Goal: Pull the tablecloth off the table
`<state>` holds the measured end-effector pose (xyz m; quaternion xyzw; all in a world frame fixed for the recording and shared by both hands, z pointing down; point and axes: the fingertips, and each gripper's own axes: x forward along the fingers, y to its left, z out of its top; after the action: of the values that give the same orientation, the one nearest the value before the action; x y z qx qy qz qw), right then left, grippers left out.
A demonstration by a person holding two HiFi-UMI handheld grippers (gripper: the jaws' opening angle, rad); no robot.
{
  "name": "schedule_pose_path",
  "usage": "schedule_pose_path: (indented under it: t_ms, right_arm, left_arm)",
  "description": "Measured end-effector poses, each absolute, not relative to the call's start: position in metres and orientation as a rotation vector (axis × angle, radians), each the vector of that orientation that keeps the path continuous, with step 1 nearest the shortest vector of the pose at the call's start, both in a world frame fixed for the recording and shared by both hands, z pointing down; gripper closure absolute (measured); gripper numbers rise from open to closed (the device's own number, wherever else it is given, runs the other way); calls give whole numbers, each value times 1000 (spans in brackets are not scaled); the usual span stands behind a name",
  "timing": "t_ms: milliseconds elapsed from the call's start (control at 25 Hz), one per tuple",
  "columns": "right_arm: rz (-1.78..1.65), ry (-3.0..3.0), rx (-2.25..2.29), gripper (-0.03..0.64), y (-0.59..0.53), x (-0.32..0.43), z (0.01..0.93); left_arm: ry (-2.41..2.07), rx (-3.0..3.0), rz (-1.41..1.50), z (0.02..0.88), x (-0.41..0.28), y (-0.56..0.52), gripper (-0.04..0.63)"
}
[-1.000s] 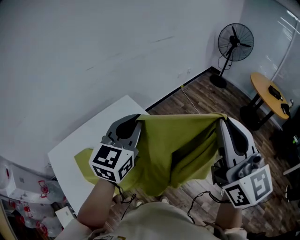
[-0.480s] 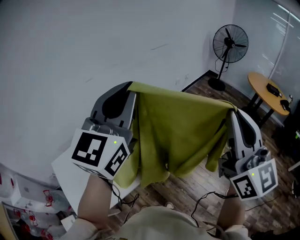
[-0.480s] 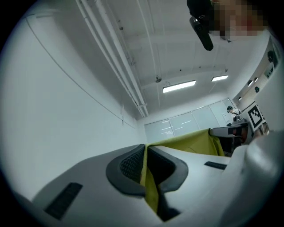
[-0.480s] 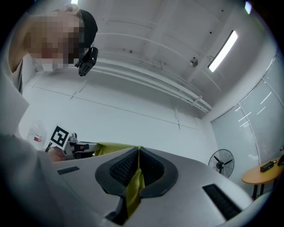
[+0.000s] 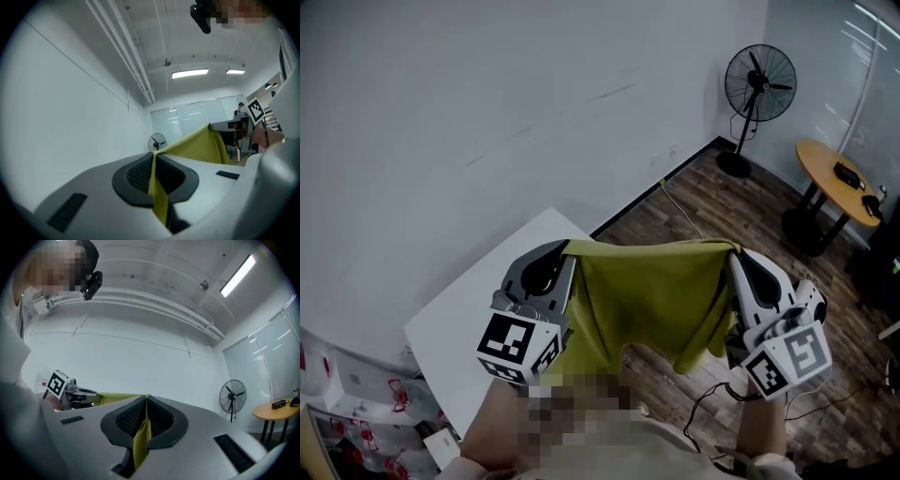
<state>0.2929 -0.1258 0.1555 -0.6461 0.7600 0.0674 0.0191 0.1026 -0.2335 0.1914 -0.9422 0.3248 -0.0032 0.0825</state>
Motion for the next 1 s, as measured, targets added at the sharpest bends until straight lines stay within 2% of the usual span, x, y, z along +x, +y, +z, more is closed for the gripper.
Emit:
schedule_pose_path:
  t_ms: [400,1000]
  right_arm:
    - [-96,2469,-2044,583,-132,289,247]
    - [-139,2491,-2014,583,-132,287,256]
  left_arm:
    - [1008,-2932,-297,289,93,-222,572]
    - [1026,-2944,-320,299,91,-218,572]
